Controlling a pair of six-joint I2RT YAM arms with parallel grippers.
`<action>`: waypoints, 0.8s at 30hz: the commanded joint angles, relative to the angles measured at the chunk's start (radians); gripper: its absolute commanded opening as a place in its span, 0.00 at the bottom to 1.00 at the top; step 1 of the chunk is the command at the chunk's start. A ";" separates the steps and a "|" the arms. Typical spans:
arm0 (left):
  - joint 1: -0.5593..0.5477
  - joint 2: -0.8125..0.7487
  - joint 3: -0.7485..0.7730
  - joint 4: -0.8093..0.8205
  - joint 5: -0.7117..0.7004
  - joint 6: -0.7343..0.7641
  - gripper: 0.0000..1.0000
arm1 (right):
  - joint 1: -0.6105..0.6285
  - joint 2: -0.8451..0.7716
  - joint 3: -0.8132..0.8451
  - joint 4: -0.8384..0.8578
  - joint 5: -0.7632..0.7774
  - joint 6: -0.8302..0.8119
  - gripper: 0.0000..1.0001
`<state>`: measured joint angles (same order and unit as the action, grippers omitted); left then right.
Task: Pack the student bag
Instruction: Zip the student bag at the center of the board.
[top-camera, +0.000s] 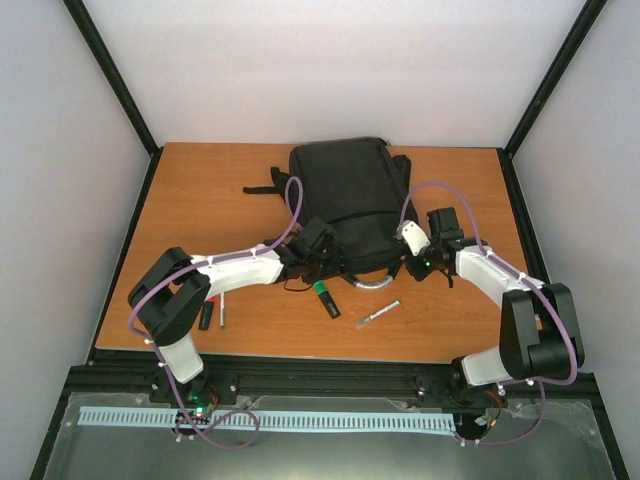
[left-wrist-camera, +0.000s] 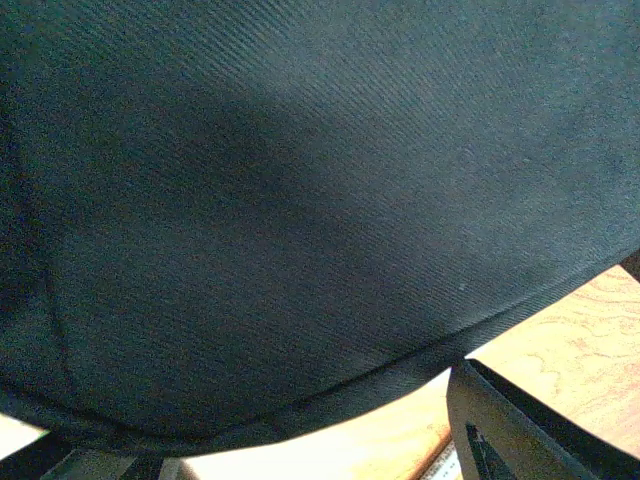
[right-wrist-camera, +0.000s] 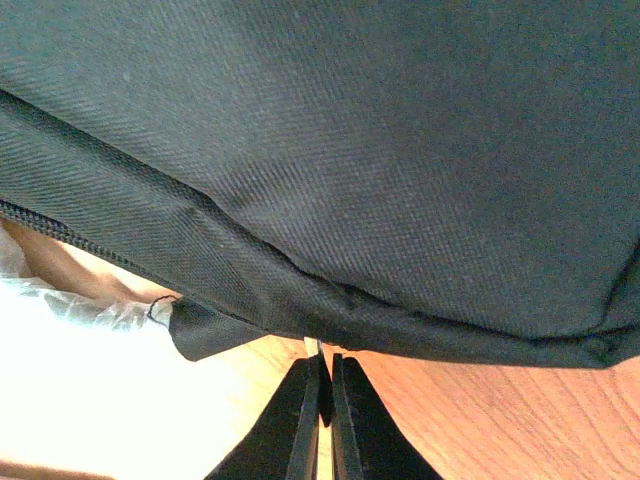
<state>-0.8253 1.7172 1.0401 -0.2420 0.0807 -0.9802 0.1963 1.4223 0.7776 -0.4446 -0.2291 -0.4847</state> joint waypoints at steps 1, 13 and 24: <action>0.019 0.027 0.068 -0.024 -0.080 0.035 0.71 | -0.058 0.030 -0.005 0.024 0.021 -0.055 0.03; 0.060 0.062 0.080 0.050 -0.011 0.080 0.60 | -0.087 0.052 -0.016 0.030 -0.022 -0.105 0.03; 0.060 0.064 0.081 0.050 0.010 0.101 0.03 | -0.087 0.145 0.027 0.072 -0.044 -0.070 0.03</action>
<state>-0.7723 1.7870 1.0847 -0.2146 0.0978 -0.9077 0.1219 1.5265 0.7822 -0.3870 -0.2783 -0.5709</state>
